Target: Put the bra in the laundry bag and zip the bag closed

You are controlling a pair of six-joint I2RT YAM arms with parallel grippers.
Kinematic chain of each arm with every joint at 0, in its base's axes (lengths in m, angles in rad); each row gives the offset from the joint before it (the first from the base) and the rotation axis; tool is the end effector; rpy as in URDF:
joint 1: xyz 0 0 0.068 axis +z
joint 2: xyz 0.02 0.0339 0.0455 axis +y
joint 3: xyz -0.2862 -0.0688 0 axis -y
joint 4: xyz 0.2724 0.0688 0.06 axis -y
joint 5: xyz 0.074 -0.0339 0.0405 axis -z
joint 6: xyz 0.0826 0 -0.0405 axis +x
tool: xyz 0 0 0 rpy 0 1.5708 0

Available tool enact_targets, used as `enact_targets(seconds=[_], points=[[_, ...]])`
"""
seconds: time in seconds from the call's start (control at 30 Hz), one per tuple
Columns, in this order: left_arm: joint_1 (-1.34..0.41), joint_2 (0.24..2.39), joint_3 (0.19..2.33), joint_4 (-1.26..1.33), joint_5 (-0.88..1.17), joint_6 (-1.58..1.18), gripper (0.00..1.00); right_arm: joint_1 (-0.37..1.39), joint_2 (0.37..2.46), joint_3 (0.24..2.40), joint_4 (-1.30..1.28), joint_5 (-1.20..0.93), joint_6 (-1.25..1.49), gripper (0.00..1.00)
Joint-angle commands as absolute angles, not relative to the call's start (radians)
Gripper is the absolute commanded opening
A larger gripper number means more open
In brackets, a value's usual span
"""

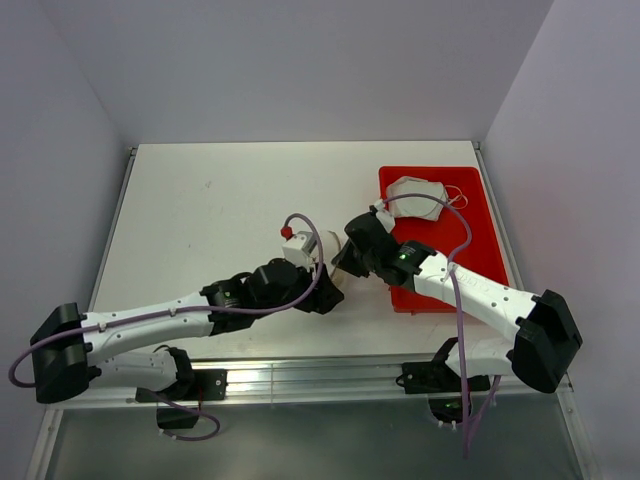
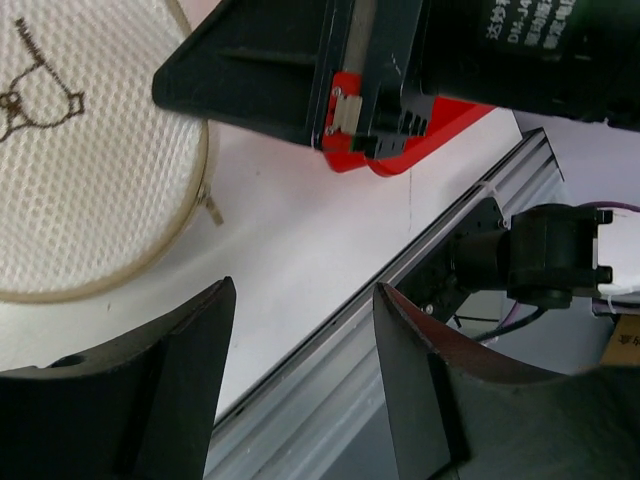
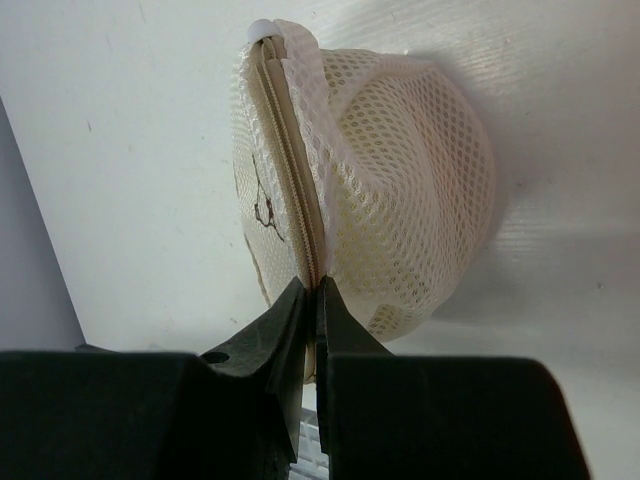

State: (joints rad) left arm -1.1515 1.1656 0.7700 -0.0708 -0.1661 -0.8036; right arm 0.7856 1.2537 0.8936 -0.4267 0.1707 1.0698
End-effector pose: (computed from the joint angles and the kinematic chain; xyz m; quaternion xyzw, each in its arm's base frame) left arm 0.1430 -0.2872 0.2570 0.1040 0.8432 -0.3939 0.3508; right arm 0.2337 0.2140 0.2356 0.1626 0.9069 0.2574 0.2913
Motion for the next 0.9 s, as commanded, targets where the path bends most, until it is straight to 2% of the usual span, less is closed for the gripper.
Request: enact_targets(seconds=[0.0, 0.43, 0.87], points=[[-1.157, 1.206, 0.768, 0.072, -0.18, -0.772, 0.64, 0.793, 1.253, 0.933, -0.454, 0.179, 1.072, 0.0], [-1.155, 1.335, 0.805, 0.057, -0.228, -0.784, 0.62, 0.792, 1.243, 0.925, -0.457, 0.169, 1.075, 0.0], [-1.147, 1.407, 0.795, 0.133, -0.294, -0.801, 0.5, 0.793, 1.23, 0.927, -0.469, 0.163, 1.077, 0.0]])
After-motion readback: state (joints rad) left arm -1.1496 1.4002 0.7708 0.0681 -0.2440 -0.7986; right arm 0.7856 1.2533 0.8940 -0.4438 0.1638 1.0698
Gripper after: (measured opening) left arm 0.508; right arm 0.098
